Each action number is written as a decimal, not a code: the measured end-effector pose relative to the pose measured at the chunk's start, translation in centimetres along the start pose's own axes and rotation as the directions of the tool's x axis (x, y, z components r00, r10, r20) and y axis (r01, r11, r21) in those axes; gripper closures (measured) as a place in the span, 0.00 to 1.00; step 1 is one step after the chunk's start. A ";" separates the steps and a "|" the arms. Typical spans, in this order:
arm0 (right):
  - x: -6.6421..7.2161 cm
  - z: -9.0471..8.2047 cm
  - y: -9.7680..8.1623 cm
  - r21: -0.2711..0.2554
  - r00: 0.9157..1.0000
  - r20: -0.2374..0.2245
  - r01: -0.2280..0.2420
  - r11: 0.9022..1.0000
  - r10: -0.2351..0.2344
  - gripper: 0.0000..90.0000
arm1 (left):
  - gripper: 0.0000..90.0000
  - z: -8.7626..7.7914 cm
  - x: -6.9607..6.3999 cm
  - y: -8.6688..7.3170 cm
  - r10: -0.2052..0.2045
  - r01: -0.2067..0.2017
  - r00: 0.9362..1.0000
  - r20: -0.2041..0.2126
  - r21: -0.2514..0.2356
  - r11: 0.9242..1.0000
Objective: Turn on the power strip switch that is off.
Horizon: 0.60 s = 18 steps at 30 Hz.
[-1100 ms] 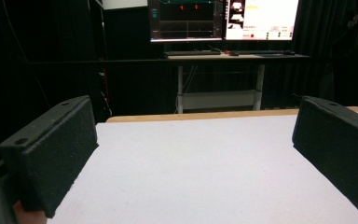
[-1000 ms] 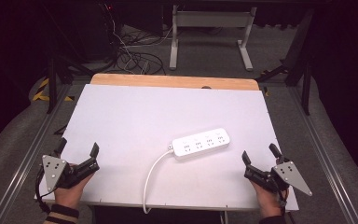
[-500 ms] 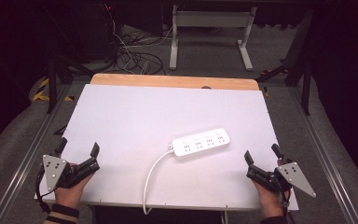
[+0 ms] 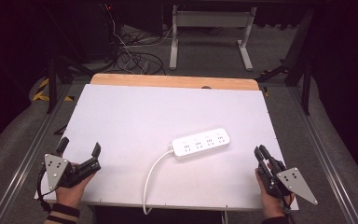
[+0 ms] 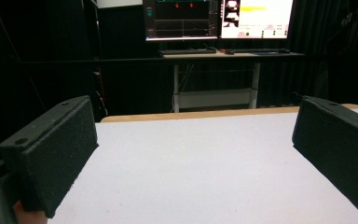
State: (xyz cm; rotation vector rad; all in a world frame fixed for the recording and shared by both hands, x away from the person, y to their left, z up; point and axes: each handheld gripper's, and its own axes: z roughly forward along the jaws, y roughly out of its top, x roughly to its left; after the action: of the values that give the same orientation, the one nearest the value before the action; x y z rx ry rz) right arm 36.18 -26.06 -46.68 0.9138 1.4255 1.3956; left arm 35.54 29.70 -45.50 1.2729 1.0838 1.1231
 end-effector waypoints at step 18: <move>-1.8 -0.1 5.2 0.138 0.979 -0.028 -0.197 0.971 0.202 1.00 | 0.01 0.0 0.0 -0.1 0.002 -0.002 1.000 -0.002 0.009 1.000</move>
State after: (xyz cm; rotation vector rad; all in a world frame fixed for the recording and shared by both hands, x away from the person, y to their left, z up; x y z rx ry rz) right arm 36.17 -27.34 -41.33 1.1471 1.5068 1.4868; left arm 35.56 29.73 -45.61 1.2803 1.0905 1.1219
